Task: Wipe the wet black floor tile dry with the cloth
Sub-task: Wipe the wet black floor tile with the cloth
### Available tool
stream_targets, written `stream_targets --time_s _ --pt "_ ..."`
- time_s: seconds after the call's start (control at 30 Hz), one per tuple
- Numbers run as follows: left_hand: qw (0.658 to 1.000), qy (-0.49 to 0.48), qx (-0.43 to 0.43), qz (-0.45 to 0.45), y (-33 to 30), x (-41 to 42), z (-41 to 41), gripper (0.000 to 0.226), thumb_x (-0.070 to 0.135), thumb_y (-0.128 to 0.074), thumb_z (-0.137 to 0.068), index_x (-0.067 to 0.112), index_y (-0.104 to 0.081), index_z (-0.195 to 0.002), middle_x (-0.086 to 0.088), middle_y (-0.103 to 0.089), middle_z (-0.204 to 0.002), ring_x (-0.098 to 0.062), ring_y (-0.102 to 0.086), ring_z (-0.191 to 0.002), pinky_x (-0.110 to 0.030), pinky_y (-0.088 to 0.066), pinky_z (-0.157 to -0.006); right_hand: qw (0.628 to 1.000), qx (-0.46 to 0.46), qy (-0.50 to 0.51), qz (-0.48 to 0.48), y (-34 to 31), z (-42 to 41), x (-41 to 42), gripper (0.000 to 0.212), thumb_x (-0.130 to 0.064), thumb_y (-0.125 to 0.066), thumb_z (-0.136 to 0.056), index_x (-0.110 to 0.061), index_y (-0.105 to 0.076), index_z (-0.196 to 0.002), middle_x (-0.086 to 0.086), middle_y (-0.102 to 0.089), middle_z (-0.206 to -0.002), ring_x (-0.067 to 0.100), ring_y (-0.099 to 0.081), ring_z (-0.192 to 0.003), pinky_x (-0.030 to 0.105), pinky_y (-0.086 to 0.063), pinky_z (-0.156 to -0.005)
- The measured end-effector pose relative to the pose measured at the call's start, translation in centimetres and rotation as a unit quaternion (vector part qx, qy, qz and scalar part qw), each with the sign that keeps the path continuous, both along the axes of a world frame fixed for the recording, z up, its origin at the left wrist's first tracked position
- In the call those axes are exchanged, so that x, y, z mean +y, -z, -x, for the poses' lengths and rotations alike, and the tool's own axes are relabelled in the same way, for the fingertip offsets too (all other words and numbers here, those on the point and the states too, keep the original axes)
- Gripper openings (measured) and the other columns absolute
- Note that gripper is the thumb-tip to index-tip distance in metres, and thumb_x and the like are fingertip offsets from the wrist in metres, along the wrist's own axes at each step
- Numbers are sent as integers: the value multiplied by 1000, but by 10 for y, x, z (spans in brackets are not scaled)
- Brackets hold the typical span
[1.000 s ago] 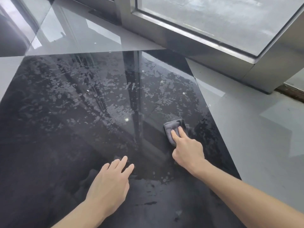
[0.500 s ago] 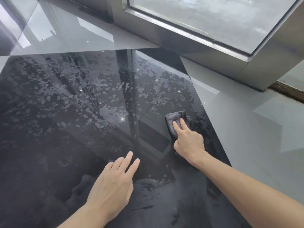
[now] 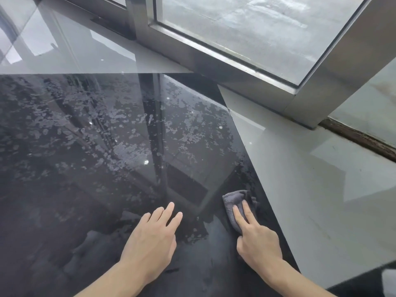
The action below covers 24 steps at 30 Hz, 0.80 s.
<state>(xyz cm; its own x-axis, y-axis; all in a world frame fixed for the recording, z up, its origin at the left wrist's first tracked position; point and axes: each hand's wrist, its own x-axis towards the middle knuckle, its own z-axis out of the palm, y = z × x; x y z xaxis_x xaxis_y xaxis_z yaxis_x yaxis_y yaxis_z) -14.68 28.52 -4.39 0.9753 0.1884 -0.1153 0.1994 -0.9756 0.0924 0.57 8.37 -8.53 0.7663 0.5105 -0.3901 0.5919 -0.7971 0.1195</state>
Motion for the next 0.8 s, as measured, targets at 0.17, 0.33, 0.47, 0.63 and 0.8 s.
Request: stream_targets --time_s 0.17,0.33,0.47,0.63,0.8 --pt "1000 7 -21 0 14 3 11 41 28 -72 -64 14 -73 -103 -11 -69 -111 -24 -68 -86 -34 -56 -67 999 -24 11 -32 4 -25 19 78 -21 -43 -77 -36 -14 -148 -11 -3 -158 23 -62 -65 25 -27 -47" --pt "1000 8 -25 -5 30 3 18 51 30 -34 -69 15 -76 -95 -9 -71 -105 -23 -70 -80 -32 -56 -63 996 -13 38 -74 -1 -69 51 77 -17 -46 -77 -35 -20 -146 -9 -9 -158 31 -65 -89 27 -38 -62" --pt "1000 -3 -24 -13 30 -1 23 50 29 -35 -69 16 -75 -96 -8 -71 -105 -23 -70 -81 -32 -56 -64 994 -1 62 -95 -6 -104 79 73 -17 -47 -79 -33 -23 -146 -5 -12 -158 30 -55 -115 33 -45 -81" --pt "1000 -15 10 -1 26 -2 36 54 30 -80 -47 16 -74 -99 -10 -69 -111 -25 -69 -88 -35 -57 -67 994 7 67 -88 -10 -126 89 74 -18 -48 -79 -35 -23 -146 -7 -13 -158 29 -47 -125 34 -43 -89" --pt "999 -11 30 18 20 -5 34 63 30 -84 -42 16 -73 -102 -9 -68 -114 -24 -68 -93 -39 -57 -71 989 -17 93 -112 -5 -102 61 72 -16 -46 -79 -37 -25 -145 -11 -15 -157 32 -57 -110 31 -40 -72"
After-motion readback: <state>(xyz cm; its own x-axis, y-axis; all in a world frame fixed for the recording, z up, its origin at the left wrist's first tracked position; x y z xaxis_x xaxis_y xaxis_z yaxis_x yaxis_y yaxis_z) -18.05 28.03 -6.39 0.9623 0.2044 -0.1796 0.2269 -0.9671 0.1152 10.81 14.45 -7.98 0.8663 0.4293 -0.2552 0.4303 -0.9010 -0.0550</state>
